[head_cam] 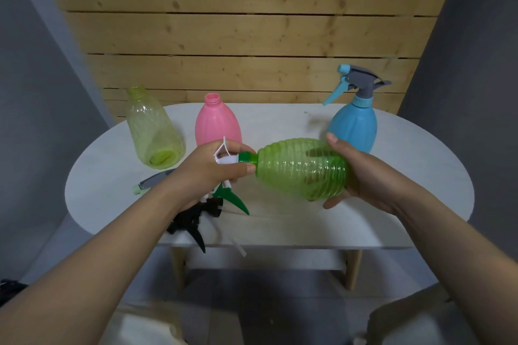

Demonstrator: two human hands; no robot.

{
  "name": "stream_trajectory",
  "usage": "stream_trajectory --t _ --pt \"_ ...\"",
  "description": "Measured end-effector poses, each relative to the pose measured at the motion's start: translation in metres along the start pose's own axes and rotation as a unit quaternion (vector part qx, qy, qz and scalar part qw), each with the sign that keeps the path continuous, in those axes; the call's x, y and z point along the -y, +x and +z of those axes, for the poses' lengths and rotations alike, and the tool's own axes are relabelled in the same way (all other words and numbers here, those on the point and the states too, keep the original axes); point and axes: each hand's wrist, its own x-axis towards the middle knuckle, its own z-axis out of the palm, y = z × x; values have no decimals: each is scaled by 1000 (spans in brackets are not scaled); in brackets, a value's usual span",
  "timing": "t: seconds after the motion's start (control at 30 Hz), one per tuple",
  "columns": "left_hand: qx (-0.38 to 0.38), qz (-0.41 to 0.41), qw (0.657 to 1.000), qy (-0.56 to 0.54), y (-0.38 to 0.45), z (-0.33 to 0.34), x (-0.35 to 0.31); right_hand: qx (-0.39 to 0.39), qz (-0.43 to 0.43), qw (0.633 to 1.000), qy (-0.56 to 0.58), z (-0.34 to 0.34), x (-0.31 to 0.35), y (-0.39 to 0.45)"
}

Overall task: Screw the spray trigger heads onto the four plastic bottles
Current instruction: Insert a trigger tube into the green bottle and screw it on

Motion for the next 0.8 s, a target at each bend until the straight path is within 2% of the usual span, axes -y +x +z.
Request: stream_trajectory --t 0.17,0.27,0.47,0.53,0.7,0.8 --pt "-29 -36 999 -10 5 -1 0 -8 -64 996 59 -2 3 0" --pt "-11 -27 1000 -2 4 -3 -1 -10 -80 996 42 -5 6 -2" --pt "-2 9 999 46 1 2 -1 -35 -2 997 -75 -4 4 -3" --pt "-3 2 999 35 1 1 0 -28 -2 998 -60 -3 3 -3" --pt "-24 -19 1000 2 4 -2 -1 -6 -67 997 25 -4 4 -3" --pt "-18 -13 1000 5 3 -4 -2 10 -74 997 3 -7 6 -4"
